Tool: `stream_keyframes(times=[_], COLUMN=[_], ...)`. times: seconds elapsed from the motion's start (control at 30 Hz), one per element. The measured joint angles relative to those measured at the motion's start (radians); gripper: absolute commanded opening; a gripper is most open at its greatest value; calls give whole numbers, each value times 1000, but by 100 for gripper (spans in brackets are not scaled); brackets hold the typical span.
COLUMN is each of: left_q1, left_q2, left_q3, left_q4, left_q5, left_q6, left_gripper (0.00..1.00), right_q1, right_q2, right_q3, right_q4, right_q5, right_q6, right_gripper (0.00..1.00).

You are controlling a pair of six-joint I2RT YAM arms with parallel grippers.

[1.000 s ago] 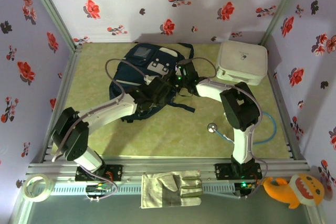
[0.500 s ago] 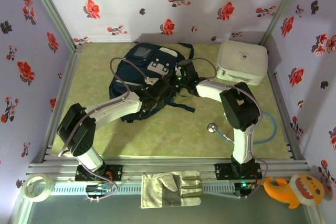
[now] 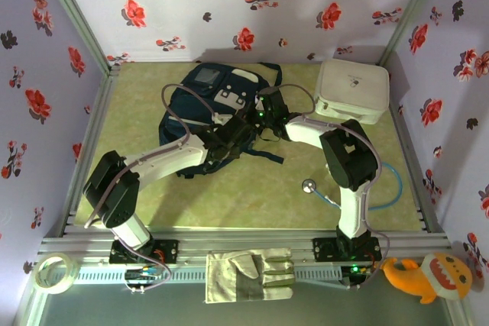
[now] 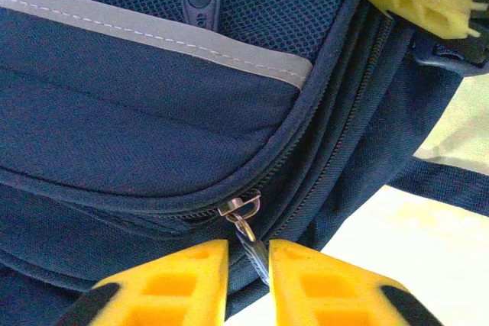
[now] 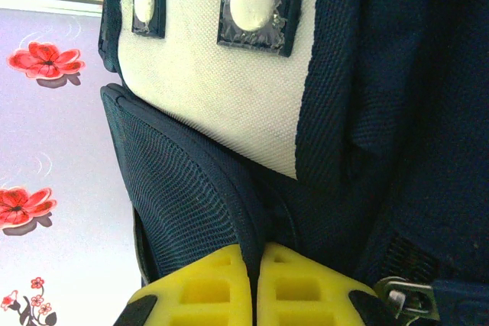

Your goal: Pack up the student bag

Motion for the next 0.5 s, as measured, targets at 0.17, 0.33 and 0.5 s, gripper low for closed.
stream_keyframes(times=[0.17,0.33,0.5], left_q1=[0,0,0], left_q2=[0,4,10], left_q3=[0,0,0], left_q4=[-1,-8,-16], left_q5=[-4,-13,-18], left_q6=[-1,-17,-23], left_gripper=[26,40,47], right_q1=[0,0,0], right_q2=[0,0,0], right_q3=[0,0,0], right_q4=[0,0,0], right_q5=[0,0,0], right_q6=[0,0,0], right_gripper=[5,5,5])
